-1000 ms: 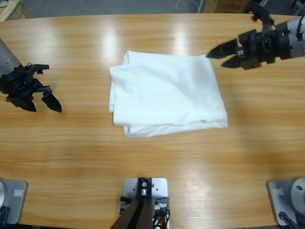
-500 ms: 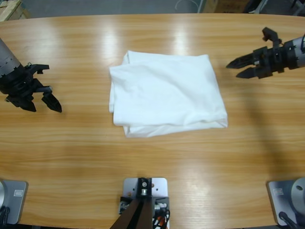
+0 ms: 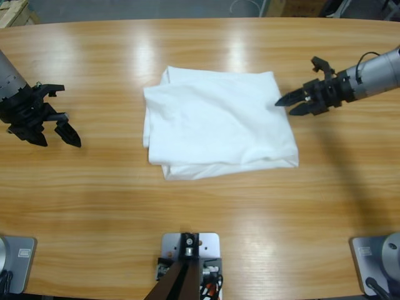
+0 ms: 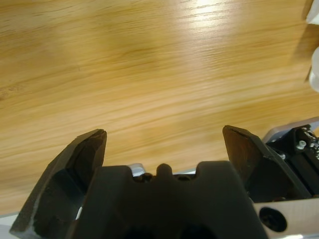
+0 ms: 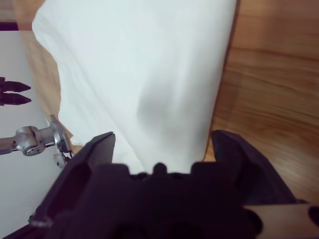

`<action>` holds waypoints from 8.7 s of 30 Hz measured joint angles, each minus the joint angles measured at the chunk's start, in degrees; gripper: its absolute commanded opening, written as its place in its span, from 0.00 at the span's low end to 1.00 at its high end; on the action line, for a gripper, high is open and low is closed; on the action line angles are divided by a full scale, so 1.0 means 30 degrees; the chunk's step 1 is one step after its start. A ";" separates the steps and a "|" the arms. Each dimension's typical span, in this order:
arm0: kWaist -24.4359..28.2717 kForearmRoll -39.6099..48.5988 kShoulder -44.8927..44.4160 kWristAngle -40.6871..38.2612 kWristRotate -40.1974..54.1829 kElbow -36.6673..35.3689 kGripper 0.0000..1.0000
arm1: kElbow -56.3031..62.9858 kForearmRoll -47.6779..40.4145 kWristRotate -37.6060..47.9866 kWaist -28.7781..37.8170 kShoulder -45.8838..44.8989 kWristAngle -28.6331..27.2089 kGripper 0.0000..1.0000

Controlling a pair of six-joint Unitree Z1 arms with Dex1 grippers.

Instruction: Fold clothes

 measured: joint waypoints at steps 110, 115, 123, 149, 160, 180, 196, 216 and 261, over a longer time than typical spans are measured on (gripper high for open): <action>-0.0016 0.0002 0.0029 0.0000 0.0000 -0.0005 0.92 | -1.7558 2.0042 0.1174 0.6498 0.1822 -1.4241 0.00; -0.0016 0.0002 0.0029 -0.0001 0.0000 -0.0005 0.92 | -1.8078 2.0043 0.1644 0.7651 0.3085 -1.4241 0.00; -0.0016 0.0002 0.0029 -0.0001 0.0000 -0.0005 0.92 | -1.8996 2.0046 0.1882 0.8675 0.4580 -1.3837 0.97; -0.0018 0.0004 0.0028 -0.0086 0.0000 -0.0004 0.92 | -1.6953 1.9038 0.3265 0.9728 0.0448 -1.3644 0.99; -0.0246 0.0004 0.0029 -0.0316 0.0001 -0.0003 0.91 | -0.7091 1.3359 0.6423 0.8744 -0.3921 -1.3152 0.98; -0.0460 0.0073 0.0031 -0.0468 0.0001 -0.0004 0.91 | -0.3709 0.9488 0.6949 0.9019 -0.3188 -1.1578 0.98; -0.0474 0.0074 0.0106 -0.0468 0.0001 -0.0004 0.91 | -0.5146 1.2020 0.7619 1.0497 -0.3247 -1.2276 0.98; -0.0529 0.0076 0.0107 -0.0472 0.0001 -0.0005 0.91 | -0.3694 1.0334 0.7067 0.9050 -0.4153 -1.3431 0.98; -0.1323 0.0318 0.0274 -0.0473 0.0001 -0.0008 0.91 | -2.4307 2.0227 0.2097 0.6185 0.5691 -1.3720 0.98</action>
